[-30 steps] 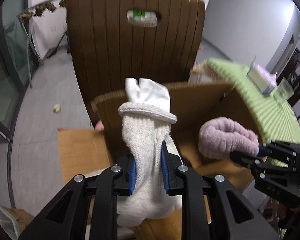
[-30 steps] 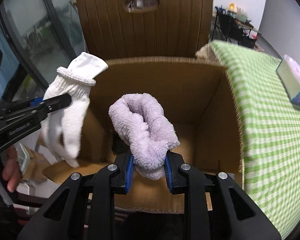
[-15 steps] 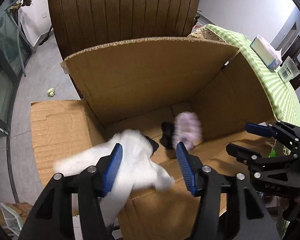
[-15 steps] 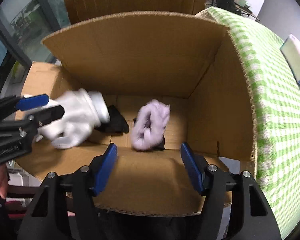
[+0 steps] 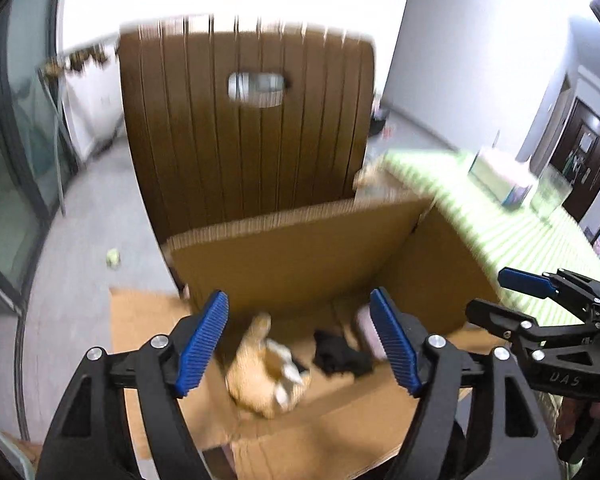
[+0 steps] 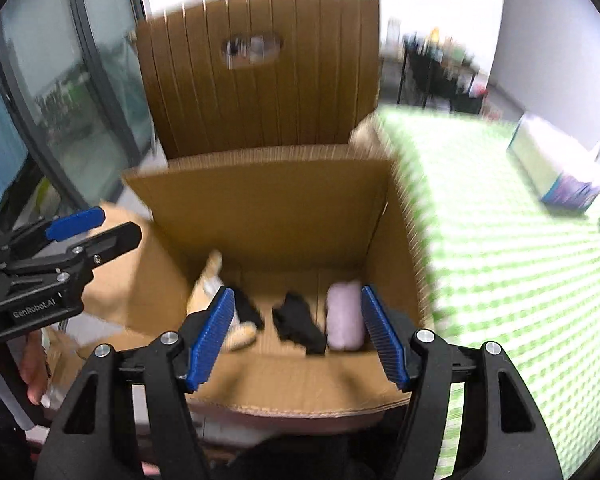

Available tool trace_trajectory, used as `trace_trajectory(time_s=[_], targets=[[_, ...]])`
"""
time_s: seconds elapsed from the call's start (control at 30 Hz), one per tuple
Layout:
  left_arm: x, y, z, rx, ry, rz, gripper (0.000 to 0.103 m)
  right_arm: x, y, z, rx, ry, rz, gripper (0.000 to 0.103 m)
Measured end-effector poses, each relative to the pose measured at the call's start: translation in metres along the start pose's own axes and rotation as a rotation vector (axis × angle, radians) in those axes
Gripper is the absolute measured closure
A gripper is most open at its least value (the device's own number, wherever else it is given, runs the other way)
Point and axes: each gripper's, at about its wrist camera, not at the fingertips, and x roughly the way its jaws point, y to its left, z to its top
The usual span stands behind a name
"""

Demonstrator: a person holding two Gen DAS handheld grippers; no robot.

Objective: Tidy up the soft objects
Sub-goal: 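Move both tools back over the table toward the remaining clothing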

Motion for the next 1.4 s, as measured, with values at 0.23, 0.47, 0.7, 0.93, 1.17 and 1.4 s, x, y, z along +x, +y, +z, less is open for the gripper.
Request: trace_trajectory(time_s=[0.23, 0.47, 0.7, 0.93, 1.17, 1.4], targets=[[-0.061, -0.026, 0.009, 0.066, -0.308, 0.017, 0.010, -0.070, -0.019, -0.004, 0.041, -0.319, -0.063, 0.023], [-0.090, -0.046, 0.005, 0.077, -0.409, -0.027, 0.008, -0.116, -0.036, -0.025, 0.078, -0.473, -0.184, 0.013], [-0.100, -0.062, 0.003, 0.115, -0.421, -0.052, 0.008, -0.123, -0.043, -0.034, 0.133, -0.482, -0.219, 0.013], [-0.097, -0.075, 0.001, 0.135, -0.402, -0.083, 0.008, -0.129, -0.055, -0.050, 0.183, -0.464, -0.255, 0.013], [-0.088, -0.109, -0.009, 0.173, -0.352, -0.188, 0.008, -0.155, -0.083, -0.089, 0.260, -0.415, -0.385, 0.013], [-0.076, -0.184, -0.029, 0.298, -0.284, -0.361, 0.008, -0.207, -0.123, -0.153, 0.428, -0.363, -0.528, 0.013]])
